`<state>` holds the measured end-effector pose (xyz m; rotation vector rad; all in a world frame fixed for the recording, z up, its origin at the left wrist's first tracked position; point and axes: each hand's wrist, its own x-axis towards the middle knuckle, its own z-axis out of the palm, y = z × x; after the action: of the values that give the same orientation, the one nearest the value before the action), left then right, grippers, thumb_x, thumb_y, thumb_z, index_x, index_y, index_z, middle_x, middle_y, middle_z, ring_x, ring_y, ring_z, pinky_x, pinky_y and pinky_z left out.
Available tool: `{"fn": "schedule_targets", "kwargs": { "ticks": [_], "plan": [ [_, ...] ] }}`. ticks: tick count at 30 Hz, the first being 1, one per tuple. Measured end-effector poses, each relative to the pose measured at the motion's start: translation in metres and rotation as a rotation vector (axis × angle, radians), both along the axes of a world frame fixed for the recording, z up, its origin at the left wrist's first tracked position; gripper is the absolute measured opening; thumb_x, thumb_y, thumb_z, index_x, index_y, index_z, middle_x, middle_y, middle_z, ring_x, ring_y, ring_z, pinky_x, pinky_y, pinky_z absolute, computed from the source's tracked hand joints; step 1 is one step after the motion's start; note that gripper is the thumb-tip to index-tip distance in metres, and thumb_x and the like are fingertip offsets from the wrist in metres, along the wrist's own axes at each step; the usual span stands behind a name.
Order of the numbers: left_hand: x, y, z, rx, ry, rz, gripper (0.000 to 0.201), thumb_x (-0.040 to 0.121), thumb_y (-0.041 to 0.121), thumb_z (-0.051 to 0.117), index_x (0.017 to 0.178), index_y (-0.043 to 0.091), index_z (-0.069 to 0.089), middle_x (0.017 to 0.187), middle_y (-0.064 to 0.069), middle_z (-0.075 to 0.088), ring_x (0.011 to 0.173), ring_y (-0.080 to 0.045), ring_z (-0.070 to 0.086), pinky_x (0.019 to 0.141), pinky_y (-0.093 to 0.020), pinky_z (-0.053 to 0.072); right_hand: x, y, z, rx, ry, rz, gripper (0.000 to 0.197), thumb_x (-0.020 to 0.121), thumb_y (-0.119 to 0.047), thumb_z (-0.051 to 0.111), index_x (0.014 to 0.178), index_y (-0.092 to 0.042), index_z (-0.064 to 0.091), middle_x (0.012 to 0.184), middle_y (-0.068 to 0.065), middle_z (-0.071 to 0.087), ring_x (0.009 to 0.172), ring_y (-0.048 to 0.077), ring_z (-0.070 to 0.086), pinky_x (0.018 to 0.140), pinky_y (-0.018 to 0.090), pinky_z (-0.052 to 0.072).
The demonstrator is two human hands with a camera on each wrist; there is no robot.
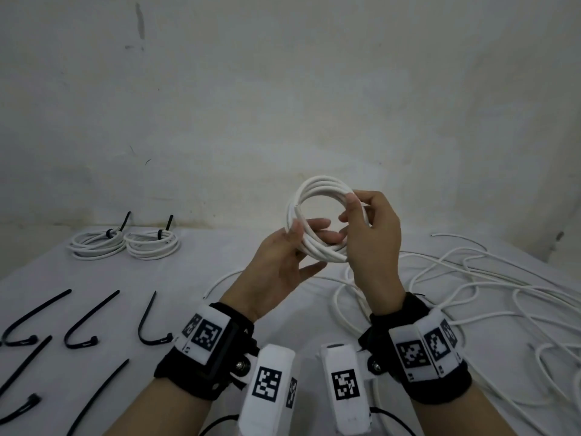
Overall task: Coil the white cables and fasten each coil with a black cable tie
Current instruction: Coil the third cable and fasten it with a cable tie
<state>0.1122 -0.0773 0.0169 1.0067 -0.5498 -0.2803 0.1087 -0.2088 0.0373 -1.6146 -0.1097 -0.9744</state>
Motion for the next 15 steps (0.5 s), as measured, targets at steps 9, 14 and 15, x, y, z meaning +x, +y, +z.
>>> {"fn": "schedule_targets", "kwargs": {
  "ticks": [9,14,15],
  "plan": [
    [0.004,0.000,0.005,-0.077,-0.030,0.093,0.023,0.087,0.030,0.043,0.079,0.009,0.050,0.063,-0.001,0.059,0.069,-0.015,0.061,0.076,-0.027,0.052,0.004,0.003,-0.006,-0.021,0.084,0.026,0.014,0.098,-0.026,0.049,0.094,-0.013,0.055,0.076,-0.002,0.061,0.056,0.000,0.055,0.054,0.010,0.042],
    [0.013,0.018,0.010,0.063,-0.055,0.064,0.021,0.084,0.029,0.047,0.078,0.009,0.049,0.055,0.001,0.051,0.059,-0.015,0.056,0.071,-0.029,0.048,-0.001,-0.010,0.006,-0.411,-0.009,0.093,0.028,0.091,-0.024,0.063,0.115,-0.033,0.053,0.112,-0.006,0.052,0.096,-0.001,0.055,0.077,0.009,0.044],
    [0.013,0.020,0.010,0.110,-0.060,0.040,0.021,0.084,0.028,0.047,0.078,0.009,0.049,0.055,0.001,0.050,0.058,-0.015,0.055,0.074,-0.032,0.046,-0.004,-0.011,0.010,-0.478,-0.068,0.129,0.031,0.088,-0.020,0.066,0.115,-0.032,0.057,0.113,-0.005,0.051,0.100,0.000,0.054,0.082,0.010,0.043]
  ]
}}
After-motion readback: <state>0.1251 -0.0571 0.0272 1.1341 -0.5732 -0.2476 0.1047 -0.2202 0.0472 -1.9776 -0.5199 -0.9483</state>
